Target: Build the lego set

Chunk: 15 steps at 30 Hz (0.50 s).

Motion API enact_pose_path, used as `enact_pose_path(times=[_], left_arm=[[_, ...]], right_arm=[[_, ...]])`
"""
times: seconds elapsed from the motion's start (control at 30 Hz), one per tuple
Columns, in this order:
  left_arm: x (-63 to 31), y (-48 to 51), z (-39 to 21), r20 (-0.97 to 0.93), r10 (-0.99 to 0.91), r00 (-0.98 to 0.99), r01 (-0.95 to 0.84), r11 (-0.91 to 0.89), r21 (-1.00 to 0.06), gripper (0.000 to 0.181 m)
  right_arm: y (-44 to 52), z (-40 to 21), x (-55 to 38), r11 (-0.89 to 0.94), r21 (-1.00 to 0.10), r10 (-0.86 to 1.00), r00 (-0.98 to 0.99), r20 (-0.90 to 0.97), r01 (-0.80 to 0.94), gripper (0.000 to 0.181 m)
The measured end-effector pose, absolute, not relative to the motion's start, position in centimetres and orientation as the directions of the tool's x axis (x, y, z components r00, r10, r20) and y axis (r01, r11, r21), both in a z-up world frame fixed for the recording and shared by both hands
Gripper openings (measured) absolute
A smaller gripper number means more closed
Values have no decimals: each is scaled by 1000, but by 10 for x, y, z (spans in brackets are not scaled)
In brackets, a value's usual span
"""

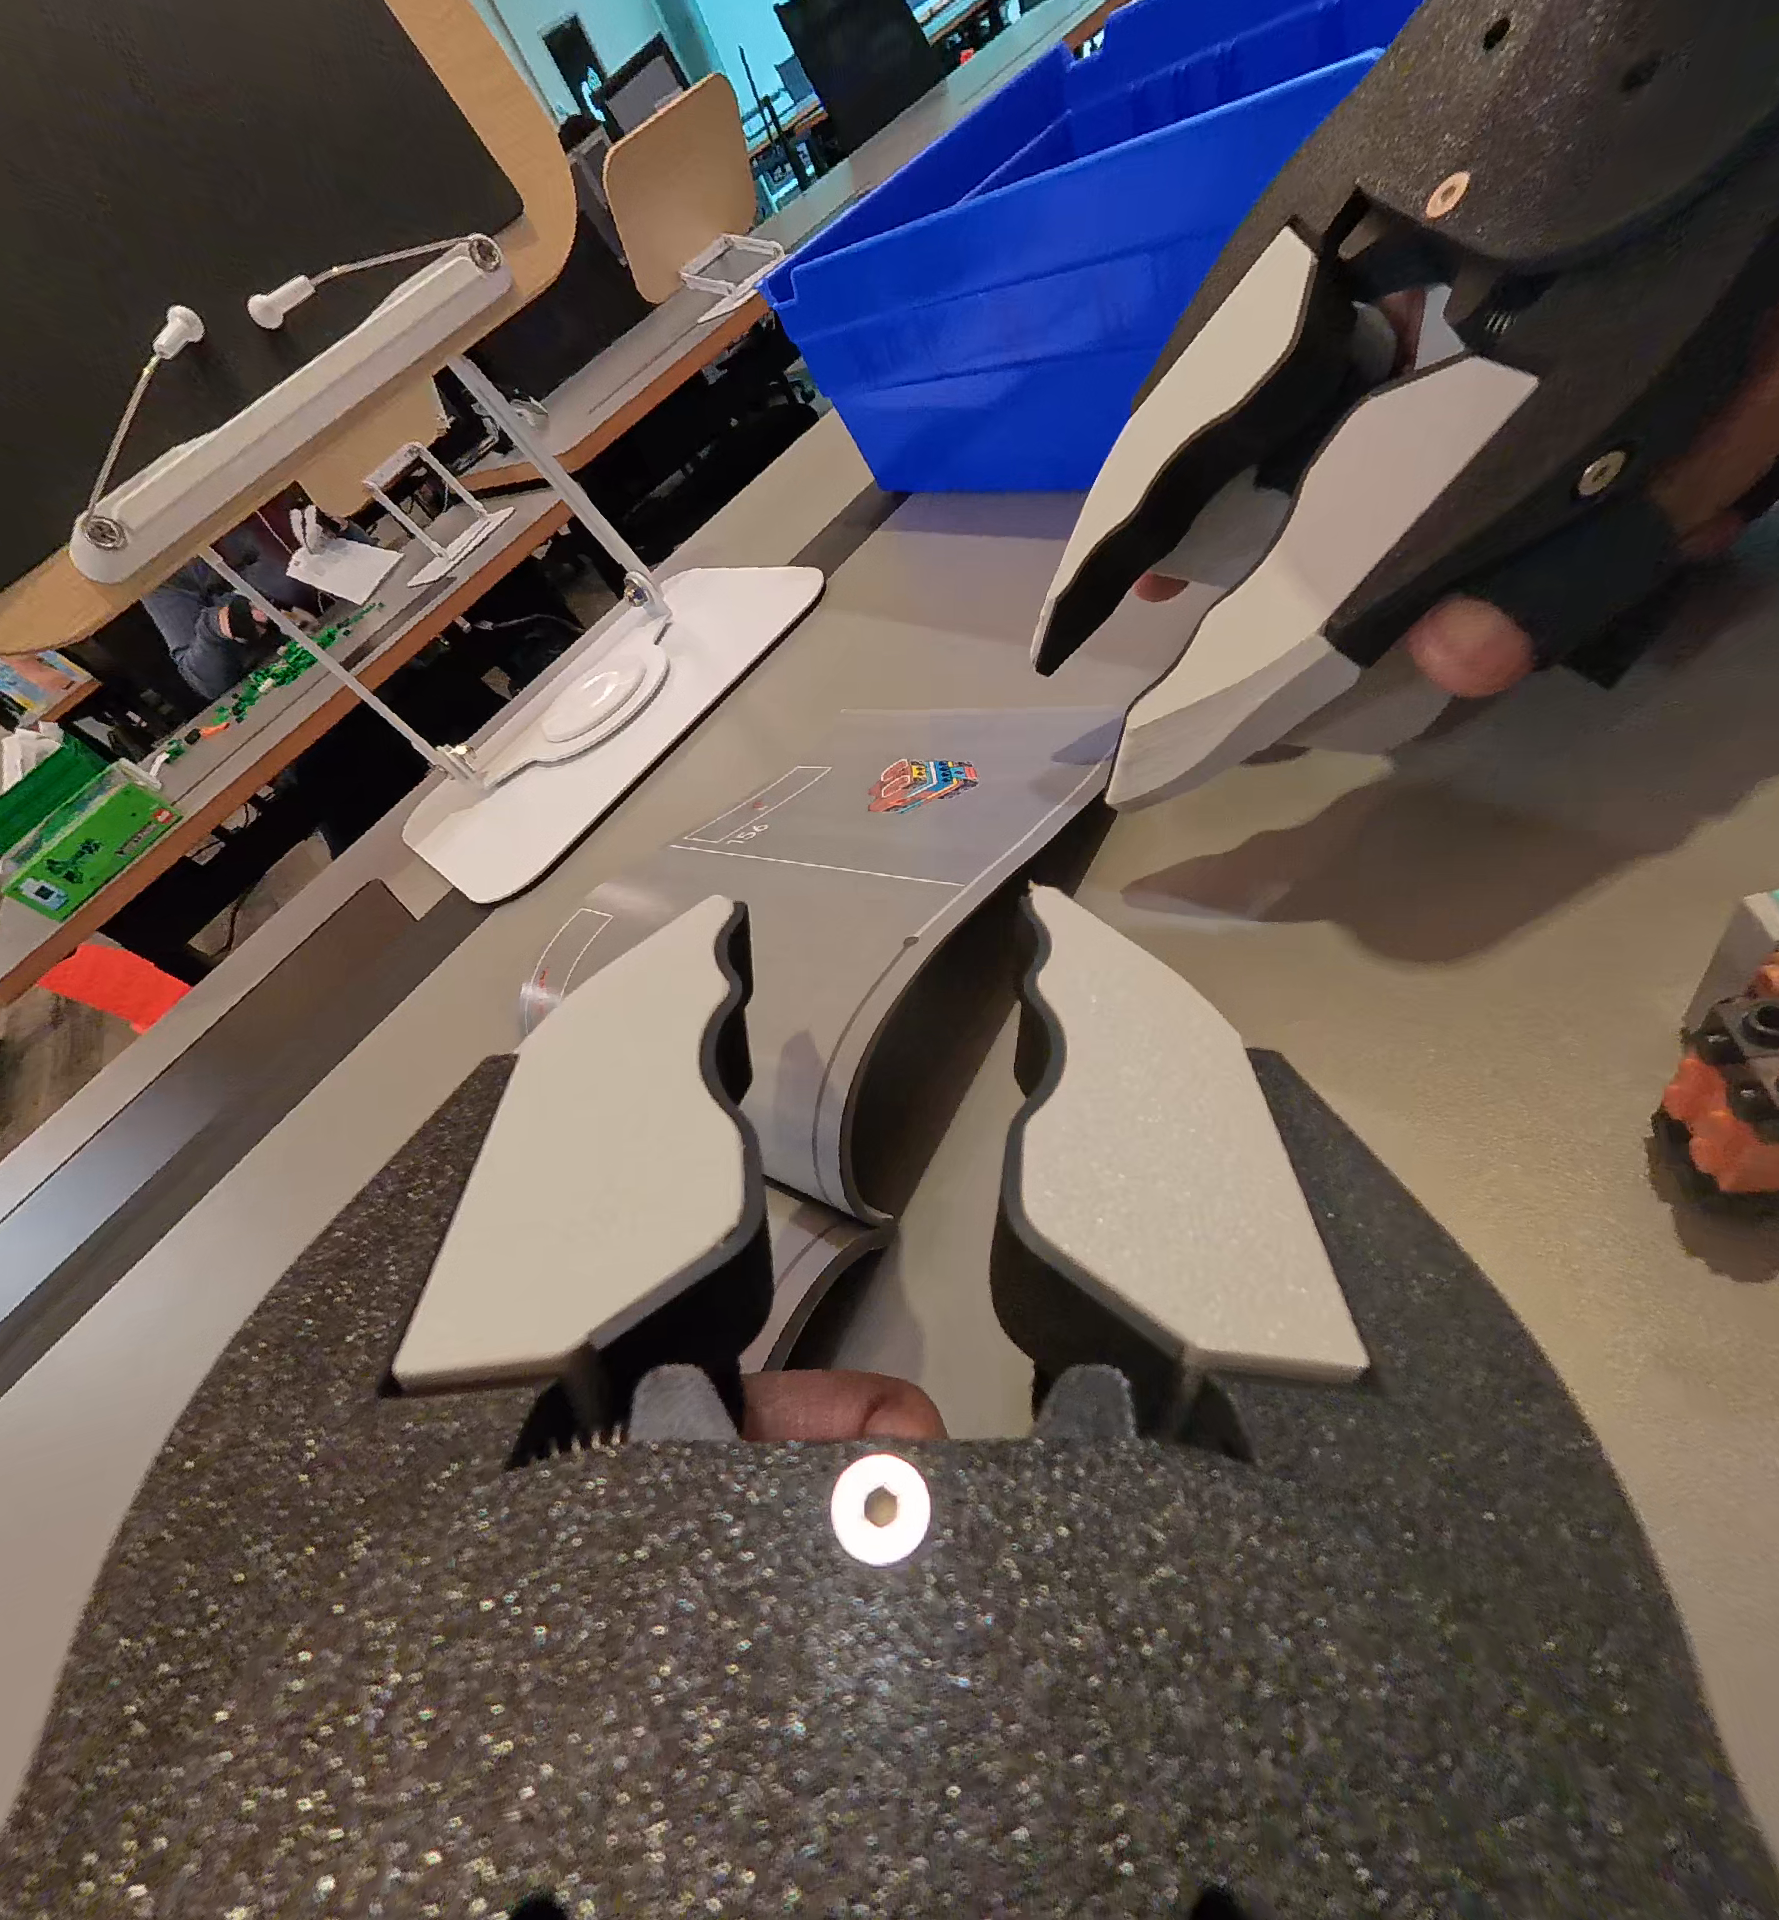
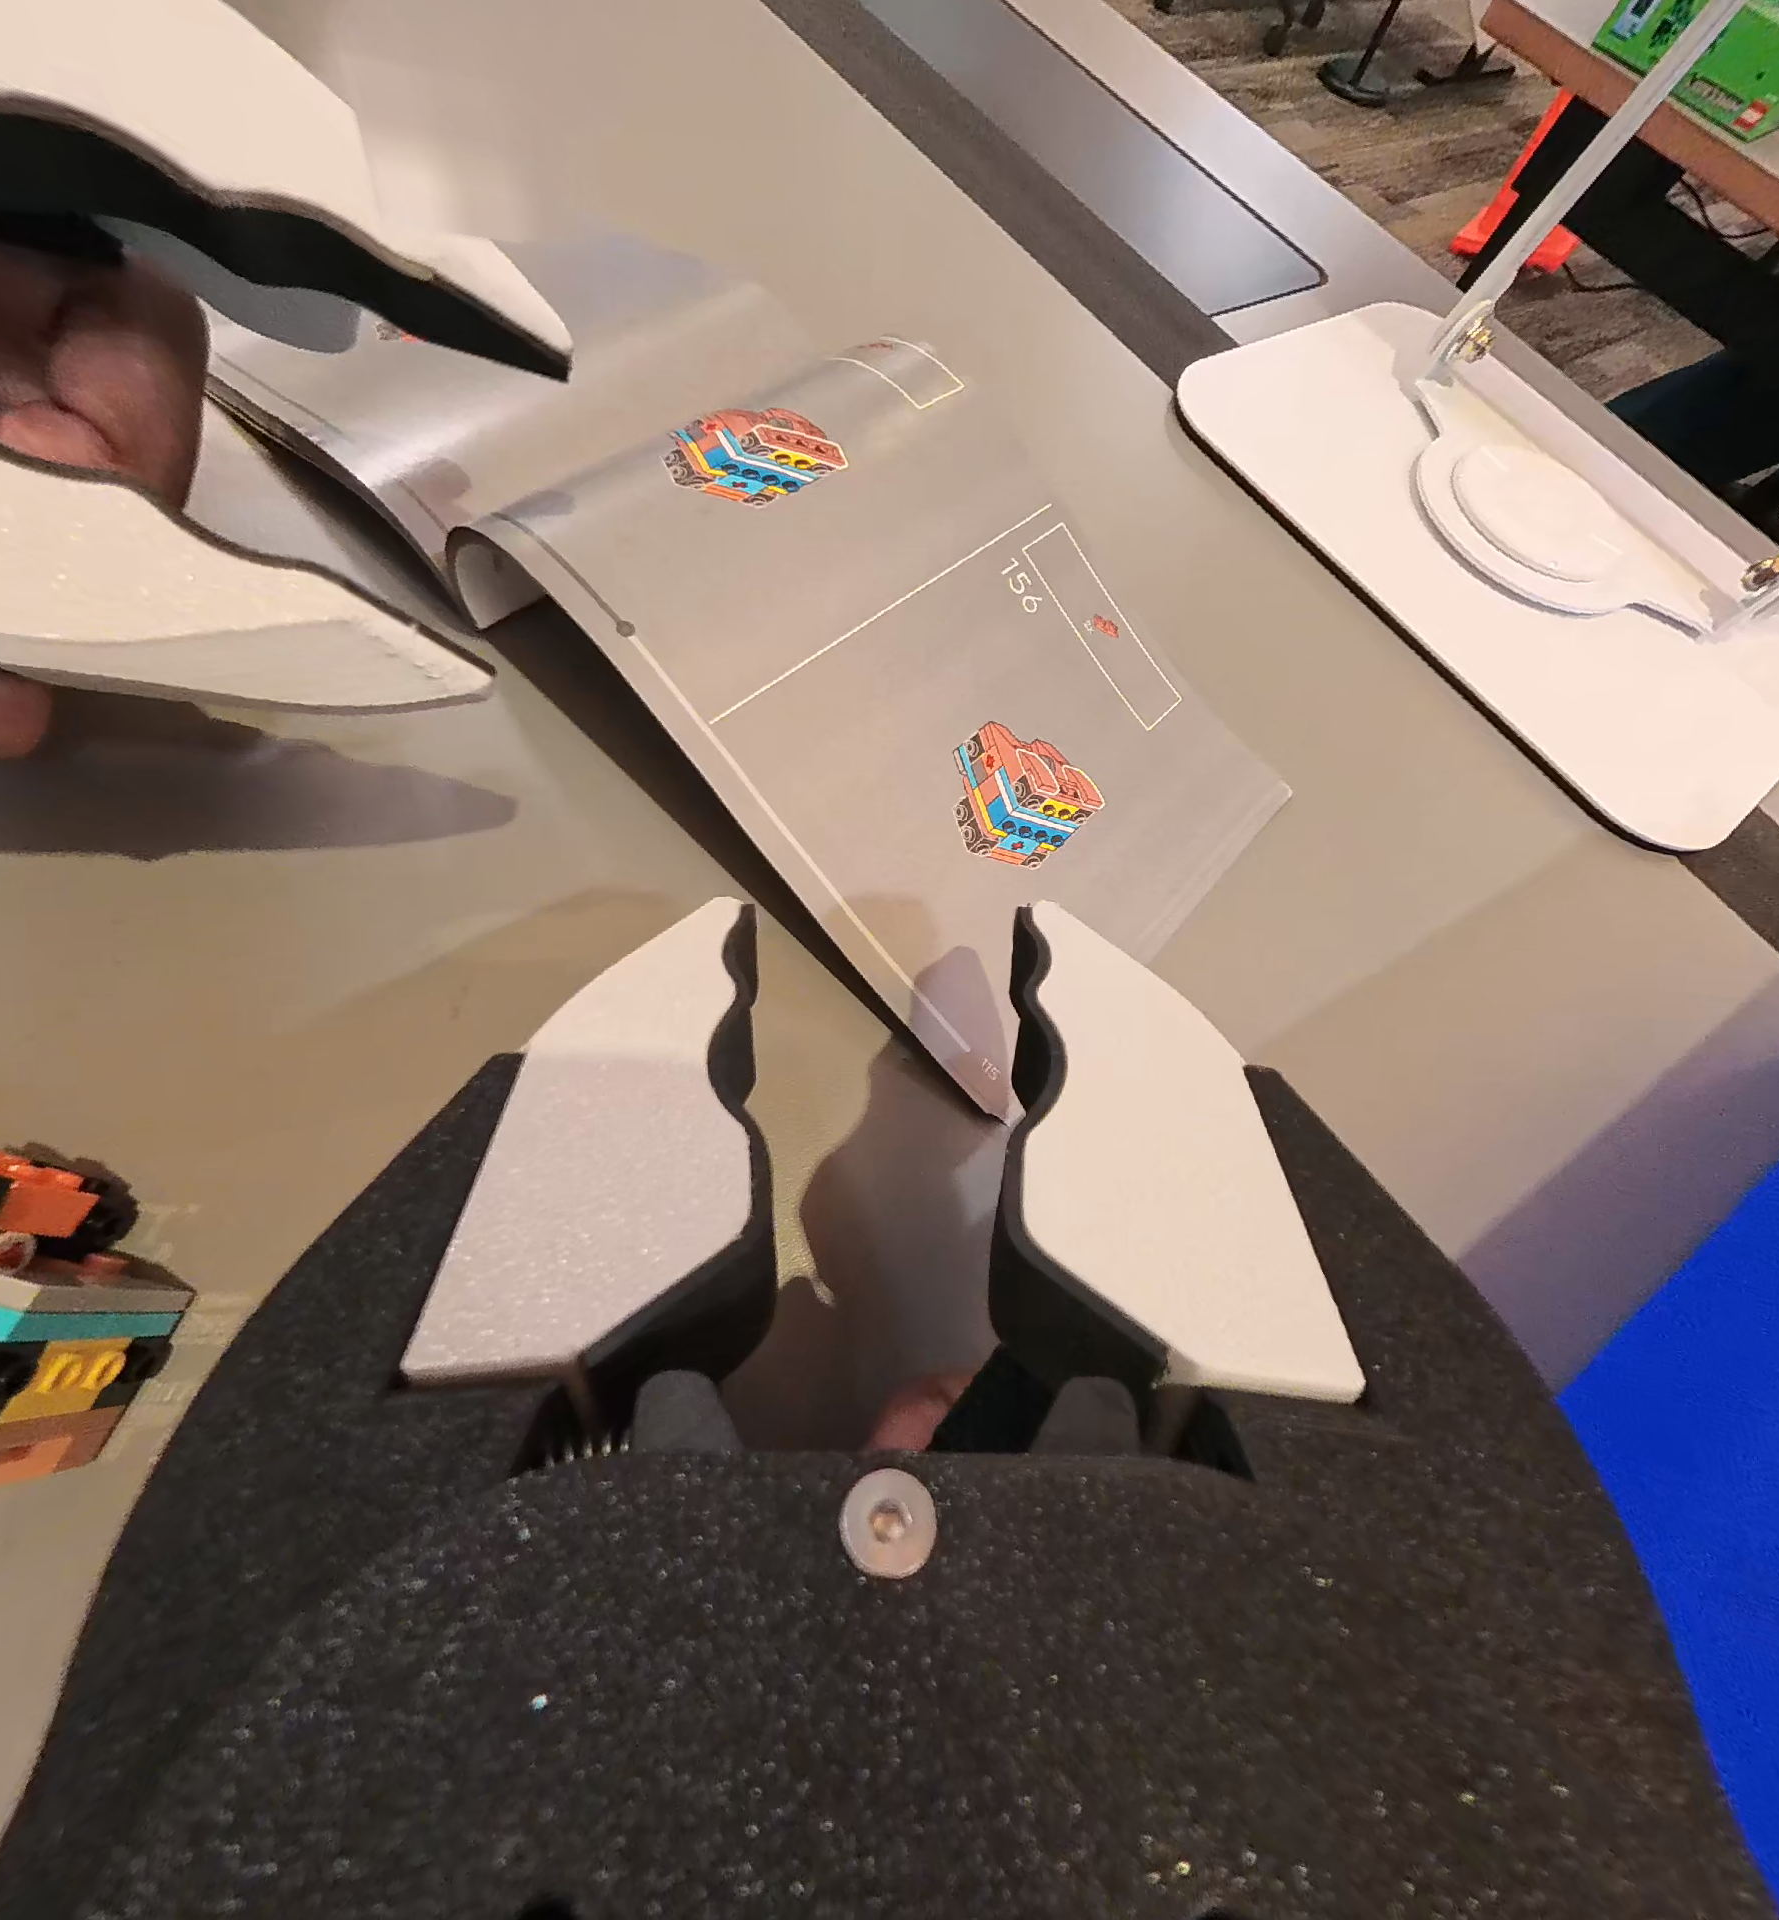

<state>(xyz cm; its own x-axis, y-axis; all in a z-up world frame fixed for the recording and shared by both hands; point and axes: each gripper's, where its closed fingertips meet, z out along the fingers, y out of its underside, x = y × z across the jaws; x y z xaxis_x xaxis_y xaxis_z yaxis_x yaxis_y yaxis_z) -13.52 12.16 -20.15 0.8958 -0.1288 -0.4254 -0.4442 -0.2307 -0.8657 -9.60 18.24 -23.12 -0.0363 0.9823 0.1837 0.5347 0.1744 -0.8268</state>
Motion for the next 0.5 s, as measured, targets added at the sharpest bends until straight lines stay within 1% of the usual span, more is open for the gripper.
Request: enact_pose_path(times=[0.27,0.5], left_arm=[[-136,122,-204,-468,-116,876,-482,-237,-844,48],[-144,124,-200,-448,-74,891,-451,-241,-859,47]], right_arm=[[183,-233,-96,170,-820,983,-34,181,547,46],[183,-232,-93,167,-825,984,-42,172,540,46]])
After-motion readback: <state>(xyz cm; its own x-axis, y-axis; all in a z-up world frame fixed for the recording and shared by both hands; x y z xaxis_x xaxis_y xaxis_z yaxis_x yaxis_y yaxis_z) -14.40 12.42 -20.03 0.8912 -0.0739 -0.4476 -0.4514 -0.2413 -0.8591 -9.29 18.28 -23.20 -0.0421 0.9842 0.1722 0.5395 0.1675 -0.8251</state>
